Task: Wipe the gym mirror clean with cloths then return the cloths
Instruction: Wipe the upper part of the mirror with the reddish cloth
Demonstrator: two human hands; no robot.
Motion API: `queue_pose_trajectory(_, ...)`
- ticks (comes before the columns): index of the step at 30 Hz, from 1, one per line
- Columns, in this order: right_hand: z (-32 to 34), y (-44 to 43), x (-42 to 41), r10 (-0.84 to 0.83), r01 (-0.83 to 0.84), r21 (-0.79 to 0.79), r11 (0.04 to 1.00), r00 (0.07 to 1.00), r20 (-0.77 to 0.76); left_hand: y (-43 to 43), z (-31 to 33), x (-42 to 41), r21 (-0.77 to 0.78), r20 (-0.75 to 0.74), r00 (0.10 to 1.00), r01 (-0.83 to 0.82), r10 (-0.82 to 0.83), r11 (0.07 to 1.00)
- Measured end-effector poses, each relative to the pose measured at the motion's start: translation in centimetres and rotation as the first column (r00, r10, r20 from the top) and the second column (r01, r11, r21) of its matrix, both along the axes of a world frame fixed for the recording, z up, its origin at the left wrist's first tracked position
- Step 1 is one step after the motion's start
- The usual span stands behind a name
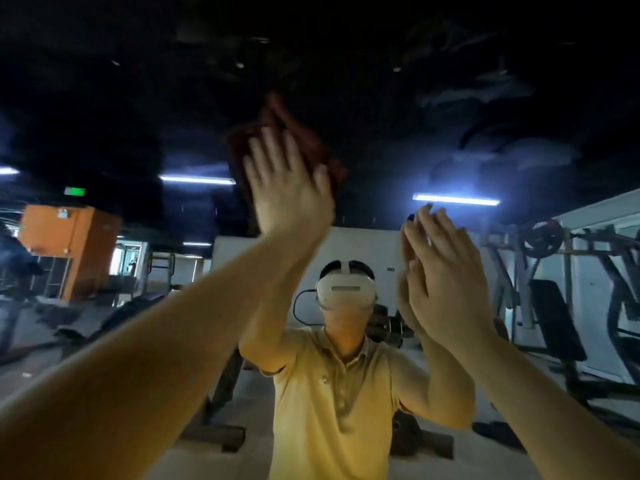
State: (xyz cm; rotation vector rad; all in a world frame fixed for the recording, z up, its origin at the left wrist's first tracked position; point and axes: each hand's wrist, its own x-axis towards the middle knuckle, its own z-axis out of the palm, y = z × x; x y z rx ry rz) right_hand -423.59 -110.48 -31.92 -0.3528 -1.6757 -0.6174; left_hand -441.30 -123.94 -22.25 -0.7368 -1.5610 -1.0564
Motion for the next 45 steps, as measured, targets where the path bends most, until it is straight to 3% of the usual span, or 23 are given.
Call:
queue_pose_trajectory(4, 1.4, 0.4, 1.4, 0.177, -0.182, -0.017, 0.983, 0.969, -0.174, 5.5, -6.5, 6.6, -0.355, -0.423, 0.891, 0.002, -0.163, 0.935)
queue_pose_trajectory(7, 3.4, 0.5, 2.2, 0.14, -0.151, -0.031, 0.988, 0.965, -0.221, 3.2, -5.8, 2.8, -0.494, -0.595, 0.776, -0.148, -0.21, 0.857)
queue_pose_trajectory(9, 5.0, 1.0, 2.3, 0.016, -0.027, -0.058, 0.998, 0.982, -0.19, 0.2, -2.9, -1.8, -0.453, -0.584, 0.8, -0.179, -0.139, 0.873)
queue_pose_trajectory(12, 6.2, 2.2, 2.3, -0.123, 0.11, -0.092, 0.99, 0.981, -0.153, -4.5, 2.8, -6.9, -0.333, -0.398, 0.917, -0.165, 0.02, 0.928)
queue_pose_trajectory(15, 5.4, 3.3, 2.2, -0.096, 0.094, -0.02, 0.995, 0.986, -0.134, -4.1, 7.0, -5.5, -0.136, -0.084, 0.995, -0.068, 0.057, 0.988)
queue_pose_trajectory(17, 5.2, 3.6, 2.3, -0.059, 0.063, 0.03, 0.998, 0.99, -0.127, -1.0, 8.1, -1.1, -0.05, -0.012, 0.999, -0.042, 0.041, 0.998)
queue_pose_trajectory(20, 5.4, 3.8, 2.7, 0.178, -0.176, 0.028, 0.984, 0.967, -0.183, 4.4, 6.8, 6.2, -0.14, -0.246, 0.969, -0.039, 0.003, 0.989)
queue_pose_trajectory(22, 5.5, 3.6, 3.2, 0.428, -0.444, 0.013, 0.896, 0.855, -0.292, 7.2, 4.7, 9.8, -0.304, -0.417, 0.905, -0.052, -0.084, 0.951)
queue_pose_trajectory(24, 6.0, 3.3, 3.6, 0.515, -0.544, 0.039, 0.838, 0.765, -0.386, 7.6, 3.8, 10.5, -0.491, -0.524, 0.828, -0.104, -0.197, 0.865)
queue_pose_trajectory(26, 7.1, 3.5, 3.5, 0.454, -0.477, 0.054, 0.877, 0.789, -0.414, 5.6, 4.8, 7.5, -0.567, -0.578, 0.775, -0.157, -0.255, 0.808)
queue_pose_trajectory(28, 8.3, 4.0, 3.3, 0.277, -0.295, 0.012, 0.955, 0.882, -0.38, 1.9, 6.1, 2.4, -0.502, -0.566, 0.806, -0.168, -0.175, 0.849)
queue_pose_trajectory(31, 8.7, 4.9, 2.6, -0.031, 0.032, 0.0, 0.999, 0.952, -0.305, -4.0, 7.3, -5.2, -0.305, -0.342, 0.939, -0.154, 0.043, 0.94)
queue_pose_trajectory(33, 8.5, 5.4, 2.5, -0.073, 0.077, 0.005, 0.997, 0.962, -0.263, -4.4, 8.0, -5.8, -0.229, -0.161, 0.983, -0.12, 0.084, 0.966)
queue_pose_trajectory(36, 8.4, 6.1, 3.2, -0.022, 0.032, 0.046, 0.998, 0.978, -0.207, 0.0, 9.6, -0.3, -0.129, -0.101, 0.993, -0.072, 0.059, 0.989)
queue_pose_trajectory(39, 8.0, 6.7, 4.6, 0.19, -0.177, 0.088, 0.98, 0.968, -0.164, 6.1, 11.3, 8.0, -0.184, -0.267, 0.964, -0.052, 0.001, 0.982)
queue_pose_trajectory(42, 7.5, 6.8, 5.5, 0.444, -0.453, 0.069, 0.889, 0.815, -0.372, 11.1, 10.8, 16.0, -0.382, -0.422, 0.893, -0.019, -0.156, 0.924)
queue_pose_trajectory(44, 7.7, 6.7, 5.8, 0.448, -0.488, 0.062, 0.87, 0.734, -0.511, 12.3, 9.5, 18.3, -0.516, -0.493, 0.832, -0.042, -0.256, 0.856)
queue_pose_trajectory(45, 7.6, 6.7, 5.8, 0.424, -0.473, 0.047, 0.88, 0.737, -0.527, 12.2, 9.1, 18.1, -0.548, -0.527, 0.803, -0.071, -0.278, 0.833)
